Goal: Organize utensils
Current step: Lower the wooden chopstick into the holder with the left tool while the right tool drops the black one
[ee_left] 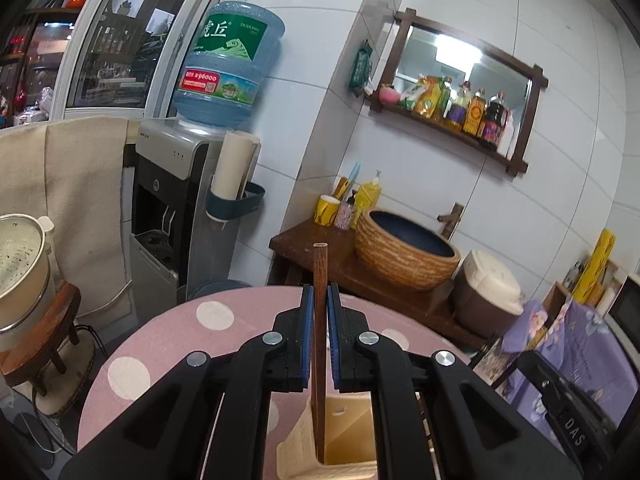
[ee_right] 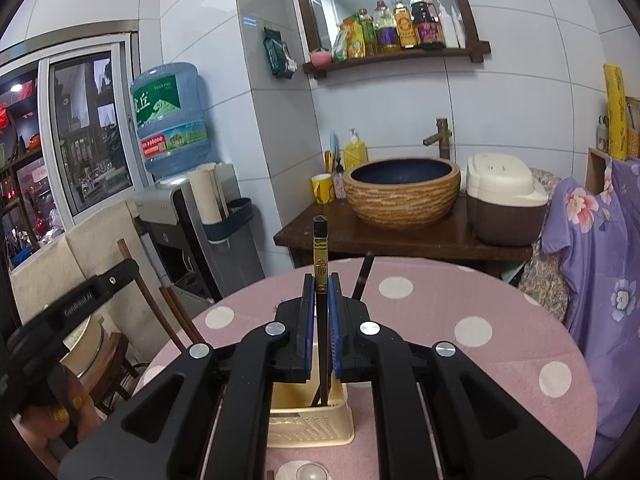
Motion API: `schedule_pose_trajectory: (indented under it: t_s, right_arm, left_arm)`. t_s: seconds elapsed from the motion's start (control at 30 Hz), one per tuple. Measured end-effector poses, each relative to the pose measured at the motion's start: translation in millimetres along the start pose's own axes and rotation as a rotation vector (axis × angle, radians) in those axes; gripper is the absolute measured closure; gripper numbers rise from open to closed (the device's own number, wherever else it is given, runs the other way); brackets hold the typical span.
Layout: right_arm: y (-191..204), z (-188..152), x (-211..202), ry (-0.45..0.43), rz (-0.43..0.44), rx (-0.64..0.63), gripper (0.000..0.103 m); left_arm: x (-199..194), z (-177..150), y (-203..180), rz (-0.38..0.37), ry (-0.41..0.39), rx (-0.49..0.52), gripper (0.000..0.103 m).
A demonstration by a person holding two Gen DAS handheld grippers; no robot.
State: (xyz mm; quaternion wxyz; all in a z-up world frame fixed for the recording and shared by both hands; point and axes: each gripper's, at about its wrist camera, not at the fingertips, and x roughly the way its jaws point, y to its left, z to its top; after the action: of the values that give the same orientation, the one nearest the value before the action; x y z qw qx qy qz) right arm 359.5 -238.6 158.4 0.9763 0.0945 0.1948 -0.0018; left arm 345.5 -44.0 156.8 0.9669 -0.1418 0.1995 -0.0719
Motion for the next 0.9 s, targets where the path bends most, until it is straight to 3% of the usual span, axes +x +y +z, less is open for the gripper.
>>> schedule_pose_trajectory:
  t_s: [0.27, 0.6, 0.63, 0.67, 0.73, 0.83, 0.9]
  right_arm:
    - [-6, -20, 11, 0.033, -0.012, 0.010, 0.096]
    - [-9, -25, 3, 0.008, -0.012, 0.011, 0.095]
    - [-9, -26, 0, 0.003, -0.015, 0.006, 0.095]
    - [-8, -27, -2, -0.004, -0.016, -0.002, 0.094]
    - [-8, -32, -11, -0.022, -0.014, -0.018, 0.082]
    - [-10, -44, -29, -0.056, -0.009, -0.042, 0.058]
    - [-11, -54, -38, -0.057, -0.012, -0.070, 0.056]
  left_arm:
    - [21, -29, 5, 0.011, 0.088, 0.003, 0.095]
    - [16, -33, 5, 0.014, 0.090, 0.030, 0.092]
    - [13, -34, 5, 0.013, 0.086, 0.032, 0.082]
    - [9, -34, 6, 0.010, 0.082, 0.034, 0.063]
    - [-3, -38, 9, -0.002, 0.063, 0.031, 0.045]
    - [-21, -48, 13, 0.001, 0.048, 0.049, 0.033]
    - [-29, -58, 16, 0.002, 0.066, 0.069, 0.020]
